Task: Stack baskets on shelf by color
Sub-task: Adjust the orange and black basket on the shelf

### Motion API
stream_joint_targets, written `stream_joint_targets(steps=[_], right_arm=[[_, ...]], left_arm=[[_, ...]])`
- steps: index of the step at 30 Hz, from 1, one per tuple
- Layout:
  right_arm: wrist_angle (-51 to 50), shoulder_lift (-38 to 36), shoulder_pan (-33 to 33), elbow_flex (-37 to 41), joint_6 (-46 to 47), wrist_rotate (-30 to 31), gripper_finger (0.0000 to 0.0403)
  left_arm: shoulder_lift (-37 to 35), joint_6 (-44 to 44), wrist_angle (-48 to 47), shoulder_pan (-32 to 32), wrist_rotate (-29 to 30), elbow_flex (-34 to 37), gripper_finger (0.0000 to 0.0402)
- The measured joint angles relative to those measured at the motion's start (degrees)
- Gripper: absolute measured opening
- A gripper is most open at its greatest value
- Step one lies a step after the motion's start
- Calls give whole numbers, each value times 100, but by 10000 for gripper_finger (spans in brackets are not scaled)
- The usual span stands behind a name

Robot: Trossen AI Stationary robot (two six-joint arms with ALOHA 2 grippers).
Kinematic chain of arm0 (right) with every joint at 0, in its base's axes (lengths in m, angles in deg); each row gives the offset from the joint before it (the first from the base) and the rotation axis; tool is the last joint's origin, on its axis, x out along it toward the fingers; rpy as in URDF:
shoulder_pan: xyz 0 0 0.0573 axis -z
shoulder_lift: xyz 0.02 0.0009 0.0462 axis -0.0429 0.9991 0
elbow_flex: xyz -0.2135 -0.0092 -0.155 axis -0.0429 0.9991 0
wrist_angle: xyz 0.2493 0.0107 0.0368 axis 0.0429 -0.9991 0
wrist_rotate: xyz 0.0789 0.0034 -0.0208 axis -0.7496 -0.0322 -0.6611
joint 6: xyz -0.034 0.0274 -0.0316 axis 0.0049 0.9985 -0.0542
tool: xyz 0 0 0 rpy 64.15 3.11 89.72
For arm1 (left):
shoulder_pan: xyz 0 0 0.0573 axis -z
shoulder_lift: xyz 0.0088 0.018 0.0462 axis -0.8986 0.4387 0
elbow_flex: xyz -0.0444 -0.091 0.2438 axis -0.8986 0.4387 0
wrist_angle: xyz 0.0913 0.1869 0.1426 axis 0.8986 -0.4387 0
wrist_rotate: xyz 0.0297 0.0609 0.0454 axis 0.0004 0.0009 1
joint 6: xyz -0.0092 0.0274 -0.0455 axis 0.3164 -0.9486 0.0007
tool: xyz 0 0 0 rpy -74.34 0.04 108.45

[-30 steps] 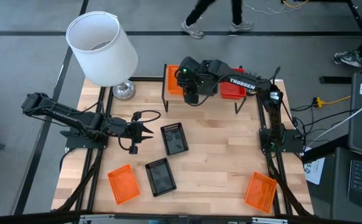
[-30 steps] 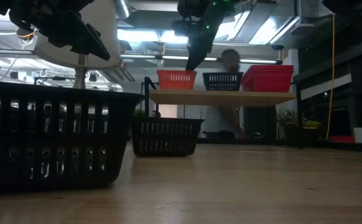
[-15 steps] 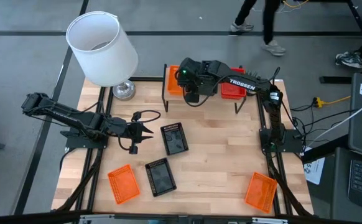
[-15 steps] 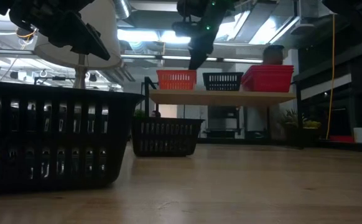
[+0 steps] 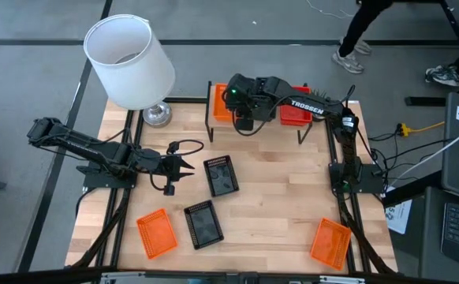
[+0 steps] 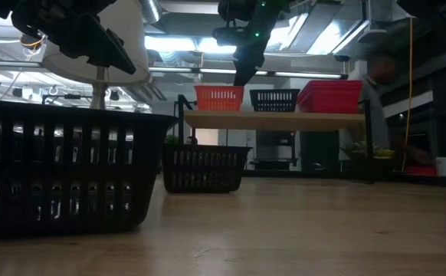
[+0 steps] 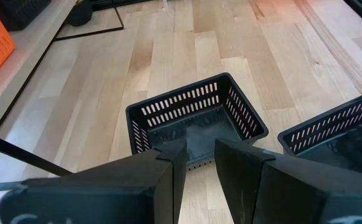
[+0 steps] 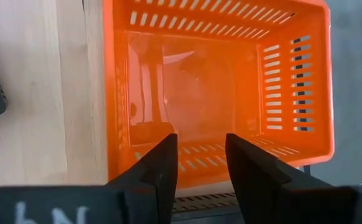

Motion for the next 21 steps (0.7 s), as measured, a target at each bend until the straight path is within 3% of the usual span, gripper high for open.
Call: stream_joint_targets(steps=[12, 21], right_arm=[[88, -88, -46, 0, -275, 512, 135], [-463, -579, -134, -9, -178, 1773, 135]], left_arm=[[0, -4, 1, 0, -2, 0, 76], [0, -7, -23, 0, -2, 0, 76]])
